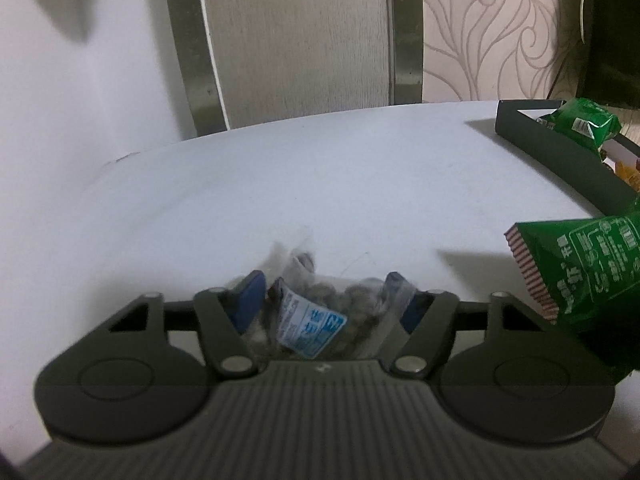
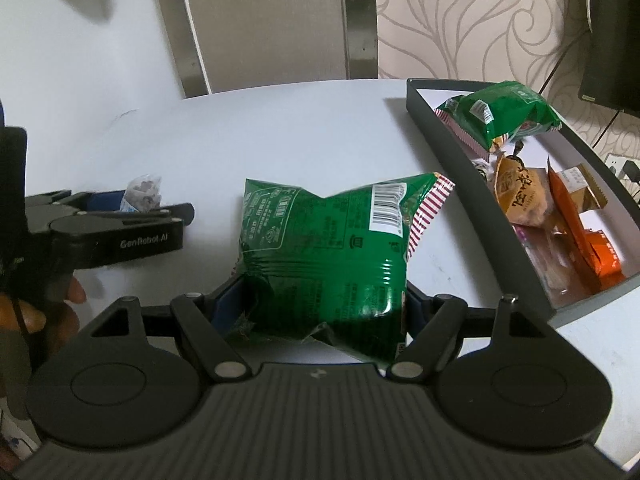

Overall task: Organize snacks
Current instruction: 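Lift the green bag with the right tool while the left tool lifts the clear nut bag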

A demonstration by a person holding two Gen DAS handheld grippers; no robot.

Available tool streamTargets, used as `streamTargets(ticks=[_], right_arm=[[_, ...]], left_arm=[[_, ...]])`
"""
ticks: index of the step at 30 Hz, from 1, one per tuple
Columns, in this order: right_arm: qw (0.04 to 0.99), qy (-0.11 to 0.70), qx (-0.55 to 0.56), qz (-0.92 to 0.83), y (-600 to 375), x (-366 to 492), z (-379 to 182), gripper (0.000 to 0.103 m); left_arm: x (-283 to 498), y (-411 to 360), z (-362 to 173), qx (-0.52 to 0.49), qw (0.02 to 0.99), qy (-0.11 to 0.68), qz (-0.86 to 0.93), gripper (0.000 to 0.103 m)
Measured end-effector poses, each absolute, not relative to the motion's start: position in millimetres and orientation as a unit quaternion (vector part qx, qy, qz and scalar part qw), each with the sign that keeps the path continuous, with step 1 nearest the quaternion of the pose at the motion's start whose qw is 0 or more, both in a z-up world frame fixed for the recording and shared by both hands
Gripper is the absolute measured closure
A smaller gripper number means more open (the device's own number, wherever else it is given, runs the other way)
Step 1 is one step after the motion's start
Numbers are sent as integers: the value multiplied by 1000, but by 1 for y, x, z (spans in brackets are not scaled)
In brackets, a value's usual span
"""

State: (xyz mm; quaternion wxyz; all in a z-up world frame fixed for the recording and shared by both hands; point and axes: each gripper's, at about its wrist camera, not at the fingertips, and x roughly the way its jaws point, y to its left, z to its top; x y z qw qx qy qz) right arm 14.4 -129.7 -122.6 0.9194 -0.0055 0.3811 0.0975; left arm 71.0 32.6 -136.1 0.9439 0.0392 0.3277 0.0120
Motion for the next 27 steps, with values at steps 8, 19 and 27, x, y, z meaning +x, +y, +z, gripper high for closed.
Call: streamTargets(ticks=[8, 19, 27], right_arm=[[920, 381, -3, 96, -131, 9, -122, 22], [920, 380, -1, 92, -129, 8, -122, 22], [920, 380, -3, 93, -130, 7, -122, 22]], left_arm=[[66, 27, -137, 46, 944, 326, 9, 38], [65, 25, -138, 43, 944, 327, 5, 21], [62, 27, -136, 44, 945, 325, 4, 25]])
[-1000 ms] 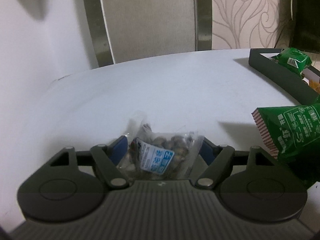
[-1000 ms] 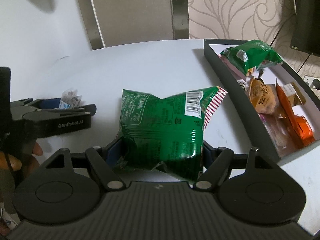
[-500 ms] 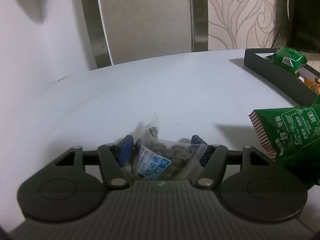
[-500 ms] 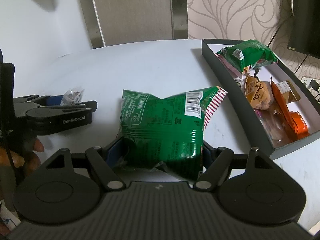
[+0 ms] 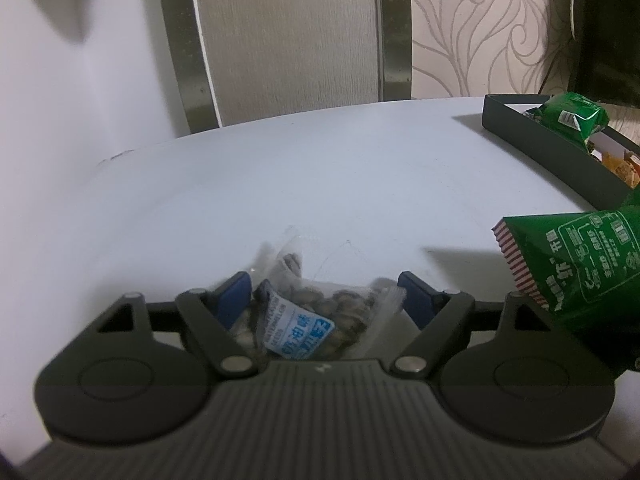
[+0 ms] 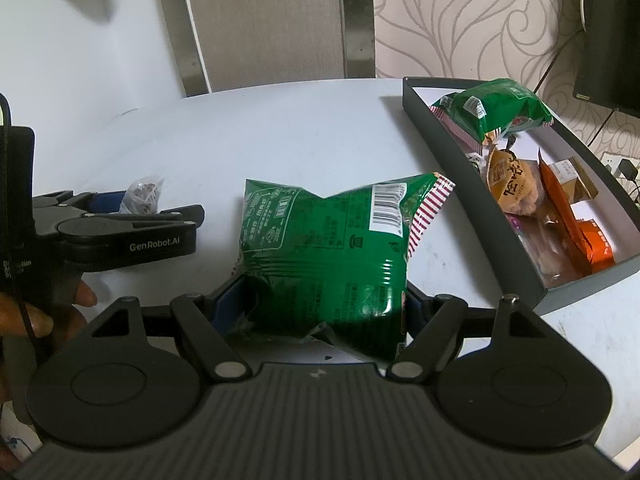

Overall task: Organize snacks
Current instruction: 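Lift the green bag with the right tool while the left tool lifts the clear nut bag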

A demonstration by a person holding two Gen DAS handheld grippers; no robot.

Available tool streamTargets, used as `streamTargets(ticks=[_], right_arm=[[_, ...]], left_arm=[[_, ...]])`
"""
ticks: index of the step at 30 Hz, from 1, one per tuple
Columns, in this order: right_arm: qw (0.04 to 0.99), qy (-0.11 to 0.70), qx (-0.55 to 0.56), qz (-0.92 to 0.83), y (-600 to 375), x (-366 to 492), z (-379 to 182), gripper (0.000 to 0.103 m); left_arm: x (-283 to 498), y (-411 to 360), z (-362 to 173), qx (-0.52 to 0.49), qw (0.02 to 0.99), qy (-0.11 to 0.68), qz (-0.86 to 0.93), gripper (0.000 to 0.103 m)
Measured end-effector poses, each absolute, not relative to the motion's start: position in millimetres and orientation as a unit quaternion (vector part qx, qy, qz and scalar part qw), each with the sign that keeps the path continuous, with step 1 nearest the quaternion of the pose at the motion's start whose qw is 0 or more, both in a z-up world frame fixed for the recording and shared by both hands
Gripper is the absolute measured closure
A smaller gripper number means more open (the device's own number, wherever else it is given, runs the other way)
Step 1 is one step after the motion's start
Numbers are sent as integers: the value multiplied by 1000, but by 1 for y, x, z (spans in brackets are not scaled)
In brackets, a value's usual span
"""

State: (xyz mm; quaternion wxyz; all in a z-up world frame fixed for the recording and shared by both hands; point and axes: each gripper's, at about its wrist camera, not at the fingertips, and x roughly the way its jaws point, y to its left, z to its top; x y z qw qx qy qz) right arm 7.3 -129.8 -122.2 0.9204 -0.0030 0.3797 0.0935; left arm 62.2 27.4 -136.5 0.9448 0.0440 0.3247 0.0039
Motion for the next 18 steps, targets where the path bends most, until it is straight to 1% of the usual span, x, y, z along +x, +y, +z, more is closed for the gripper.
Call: streamTargets(ticks=[1, 2, 4, 8, 14, 15, 17, 18], right_arm=[[921, 379, -2, 94, -130, 7, -122, 22], [921, 378, -2, 96, -131, 7, -122, 22], [921, 377, -6, 98, -130, 6, -121, 22], [919, 381, -2, 102, -130, 6, -120, 21], [917, 384, -7, 106, -127, 7, -121, 22], [917, 383, -11, 110, -126, 6, -120, 23], [918, 379, -26, 118, -121, 3, -119, 24], [918, 376, -32, 122, -119, 1, -118, 24]], left_arm=[[61, 28, -137, 43, 945, 325, 2, 30], [61, 28, -137, 44, 944, 326, 0, 31], [59, 29, -135, 47, 945, 324, -3, 42], [55, 29, -134, 36, 942, 332, -13, 41], [45, 25, -135, 48, 943, 328, -22, 41], [43, 25, -135, 48, 943, 329, -26, 42], [40, 27, -134, 46, 943, 328, -31, 50], [38, 28, -134, 47, 943, 327, -33, 52]])
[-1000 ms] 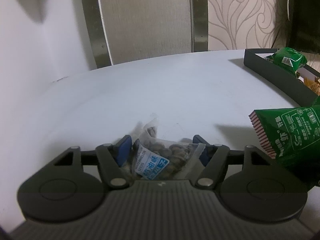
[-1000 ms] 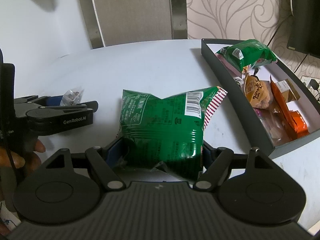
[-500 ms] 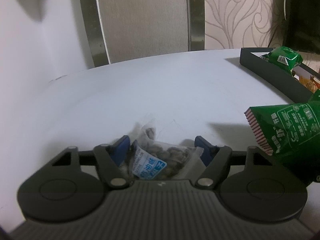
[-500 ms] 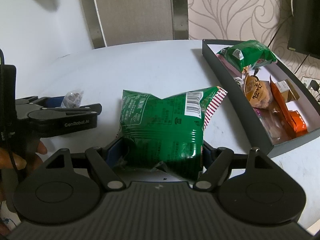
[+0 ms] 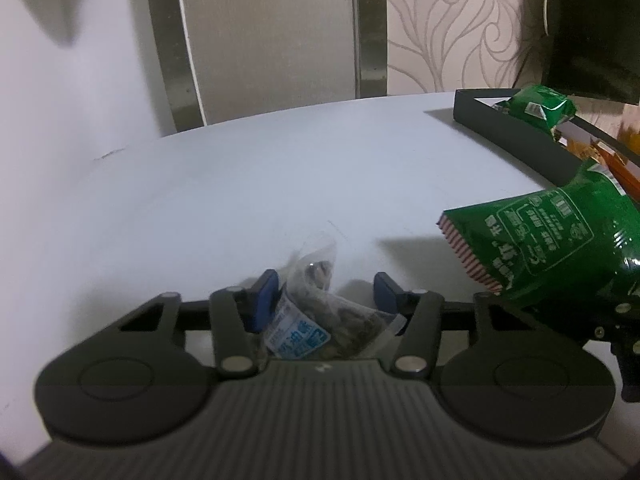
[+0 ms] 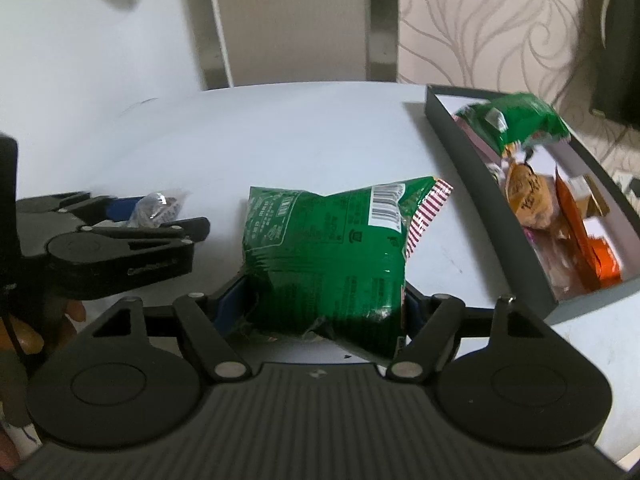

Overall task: Organize snacks
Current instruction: 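Lift the green bag with the right tool while the left tool lifts the clear nut bag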

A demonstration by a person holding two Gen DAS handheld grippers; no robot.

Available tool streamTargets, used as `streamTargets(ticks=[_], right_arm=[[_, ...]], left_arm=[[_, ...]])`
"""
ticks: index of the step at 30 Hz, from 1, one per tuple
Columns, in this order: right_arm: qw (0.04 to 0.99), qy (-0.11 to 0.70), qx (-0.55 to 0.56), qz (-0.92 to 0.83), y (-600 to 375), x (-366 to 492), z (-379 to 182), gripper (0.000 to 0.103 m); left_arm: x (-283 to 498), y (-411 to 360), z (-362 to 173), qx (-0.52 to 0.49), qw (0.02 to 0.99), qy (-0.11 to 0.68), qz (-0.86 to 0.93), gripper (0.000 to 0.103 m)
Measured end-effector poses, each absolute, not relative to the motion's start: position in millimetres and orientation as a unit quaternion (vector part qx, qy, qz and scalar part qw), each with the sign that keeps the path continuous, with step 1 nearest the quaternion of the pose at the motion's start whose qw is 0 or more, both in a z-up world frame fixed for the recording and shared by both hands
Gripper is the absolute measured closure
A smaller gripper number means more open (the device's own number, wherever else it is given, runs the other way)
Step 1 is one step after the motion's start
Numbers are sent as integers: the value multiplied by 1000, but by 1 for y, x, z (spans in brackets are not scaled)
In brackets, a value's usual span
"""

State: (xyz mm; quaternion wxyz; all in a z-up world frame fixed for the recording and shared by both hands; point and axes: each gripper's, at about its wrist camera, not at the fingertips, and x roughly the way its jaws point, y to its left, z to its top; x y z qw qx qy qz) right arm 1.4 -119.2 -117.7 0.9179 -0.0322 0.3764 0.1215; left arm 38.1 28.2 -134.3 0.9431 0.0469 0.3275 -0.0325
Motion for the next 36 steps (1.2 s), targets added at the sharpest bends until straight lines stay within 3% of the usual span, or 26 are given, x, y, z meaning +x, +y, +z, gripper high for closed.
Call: streamTargets(ticks=[19, 36], right_arm=[[922, 361, -29, 138, -114, -14, -108, 25], [928, 336, -26, 155, -114, -28, -94, 25]], left_arm=[[24, 44, -128, 6, 942, 334, -24, 66], [24, 40, -121, 3, 944, 330, -20, 68]])
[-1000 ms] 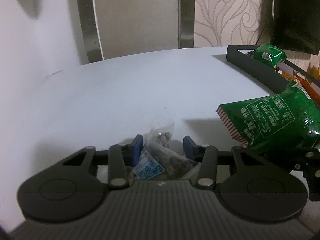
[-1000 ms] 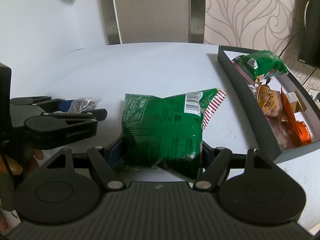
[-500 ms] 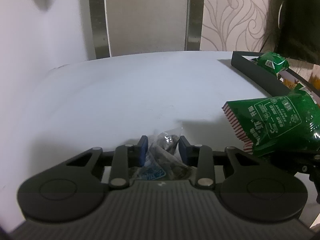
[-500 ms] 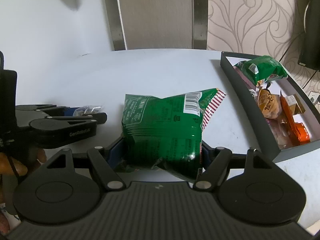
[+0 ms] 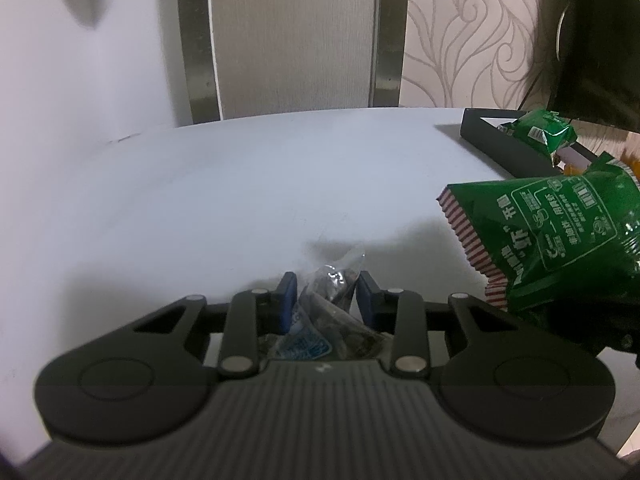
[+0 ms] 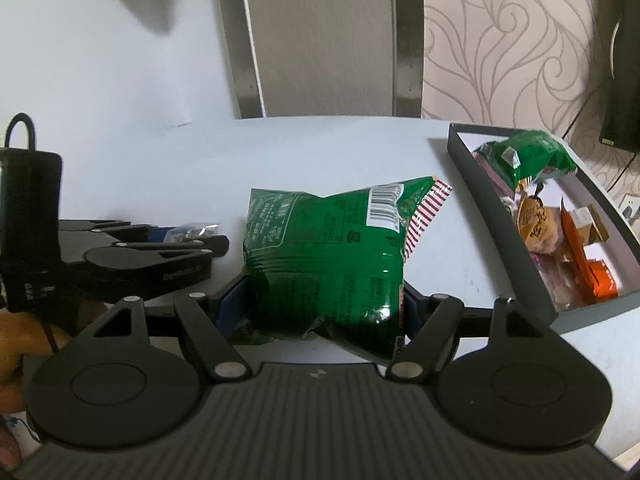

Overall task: Organize snacks
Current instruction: 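Lift the green bag with the right tool while the left tool lifts the clear nut bag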

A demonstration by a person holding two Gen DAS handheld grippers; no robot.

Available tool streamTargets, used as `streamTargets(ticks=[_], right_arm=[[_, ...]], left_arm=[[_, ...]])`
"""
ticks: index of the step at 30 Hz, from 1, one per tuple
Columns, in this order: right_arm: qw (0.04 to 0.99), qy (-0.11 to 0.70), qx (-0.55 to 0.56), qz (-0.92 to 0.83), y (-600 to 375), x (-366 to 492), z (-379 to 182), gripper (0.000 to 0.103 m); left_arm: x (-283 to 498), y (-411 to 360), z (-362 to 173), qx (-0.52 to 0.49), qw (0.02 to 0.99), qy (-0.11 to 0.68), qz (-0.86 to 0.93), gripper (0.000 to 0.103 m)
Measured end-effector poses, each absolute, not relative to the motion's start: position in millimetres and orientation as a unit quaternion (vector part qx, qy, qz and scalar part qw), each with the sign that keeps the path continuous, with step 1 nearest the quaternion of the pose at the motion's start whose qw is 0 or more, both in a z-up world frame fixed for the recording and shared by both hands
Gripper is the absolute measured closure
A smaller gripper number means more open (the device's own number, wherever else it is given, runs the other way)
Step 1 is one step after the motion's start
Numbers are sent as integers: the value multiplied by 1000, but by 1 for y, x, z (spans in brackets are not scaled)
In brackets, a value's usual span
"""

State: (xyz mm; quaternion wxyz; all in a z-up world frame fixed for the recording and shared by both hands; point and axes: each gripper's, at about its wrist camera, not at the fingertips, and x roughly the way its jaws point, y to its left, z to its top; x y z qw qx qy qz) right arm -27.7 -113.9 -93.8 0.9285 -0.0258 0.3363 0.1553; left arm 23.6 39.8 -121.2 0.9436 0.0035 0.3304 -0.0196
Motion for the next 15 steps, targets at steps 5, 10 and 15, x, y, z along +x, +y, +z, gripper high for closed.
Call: streamTargets(ticks=[5, 10, 15], right_arm=[[932, 326, -26, 157, -115, -33, -86, 25], [936, 317, -22, 154, -120, -40, -79, 25], [940, 306, -22, 149, -126, -45, -70, 25]], left_arm=[[28, 34, -114, 6, 946, 323, -25, 68], [37, 25, -104, 5, 949, 313, -29, 68], [44, 12, -99, 7, 951, 308, -36, 68]])
